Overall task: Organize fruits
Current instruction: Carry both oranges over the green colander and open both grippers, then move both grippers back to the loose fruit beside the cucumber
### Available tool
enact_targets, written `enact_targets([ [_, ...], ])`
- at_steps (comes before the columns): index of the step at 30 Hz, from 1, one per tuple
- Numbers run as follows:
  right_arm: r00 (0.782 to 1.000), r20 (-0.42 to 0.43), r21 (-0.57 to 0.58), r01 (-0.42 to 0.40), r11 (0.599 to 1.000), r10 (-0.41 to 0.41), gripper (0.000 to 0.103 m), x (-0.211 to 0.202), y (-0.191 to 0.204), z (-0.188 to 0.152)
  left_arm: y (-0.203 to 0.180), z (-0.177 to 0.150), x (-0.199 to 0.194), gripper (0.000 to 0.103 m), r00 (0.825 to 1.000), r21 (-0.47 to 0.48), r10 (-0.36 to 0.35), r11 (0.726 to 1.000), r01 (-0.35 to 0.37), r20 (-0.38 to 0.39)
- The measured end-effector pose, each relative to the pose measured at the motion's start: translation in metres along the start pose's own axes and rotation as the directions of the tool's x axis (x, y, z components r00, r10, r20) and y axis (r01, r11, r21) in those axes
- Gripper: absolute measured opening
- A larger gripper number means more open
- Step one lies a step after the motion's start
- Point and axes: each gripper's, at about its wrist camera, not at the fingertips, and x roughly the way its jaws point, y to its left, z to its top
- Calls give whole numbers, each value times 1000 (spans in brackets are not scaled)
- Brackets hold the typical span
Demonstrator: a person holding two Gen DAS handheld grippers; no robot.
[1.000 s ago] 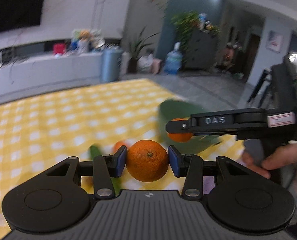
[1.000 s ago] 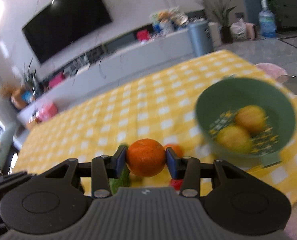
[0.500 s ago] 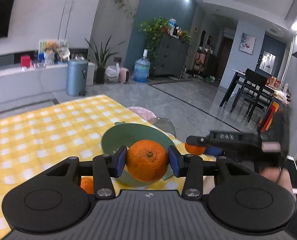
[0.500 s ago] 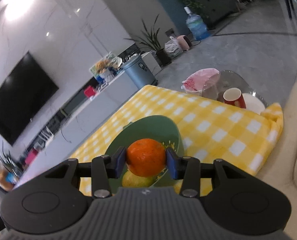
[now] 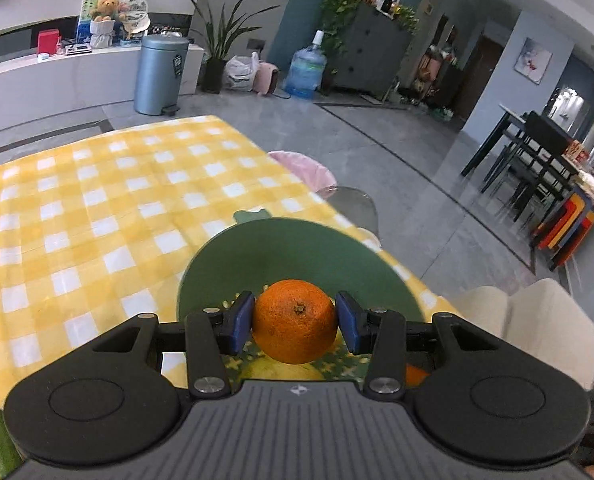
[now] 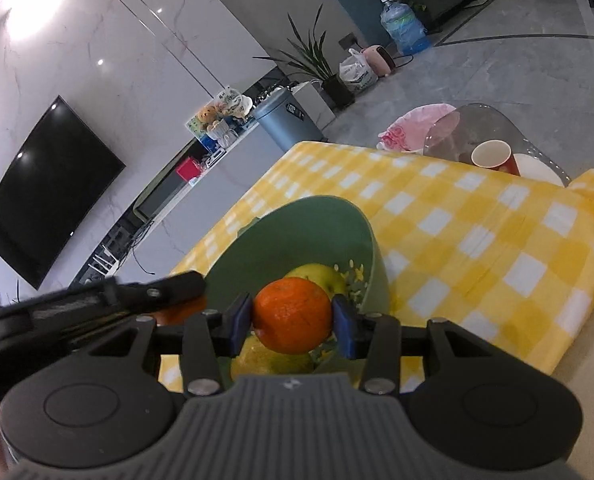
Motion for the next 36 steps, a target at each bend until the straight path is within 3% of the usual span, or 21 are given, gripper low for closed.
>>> enact_targets([
  [12, 1000, -9, -4, 0, 1000, 0, 42, 3, 0, -1, 9, -4, 10, 50, 999, -44, 12, 999, -14, -31],
  [18, 1000, 10, -15, -4, 1000, 4, 52, -3, 5, -2, 10, -2, 3, 50, 1000, -60, -9, 998, 7, -29],
  [30, 999, 43, -37, -13, 999, 15, 52, -10, 14, -2, 9, -1, -12, 51, 1000, -74, 10, 997, -11, -17],
  [36, 998, 68, -70, 14, 997, -9, 52, -15, 22, -3, 8, -2, -16, 70, 999, -75, -6, 997, 3, -41],
])
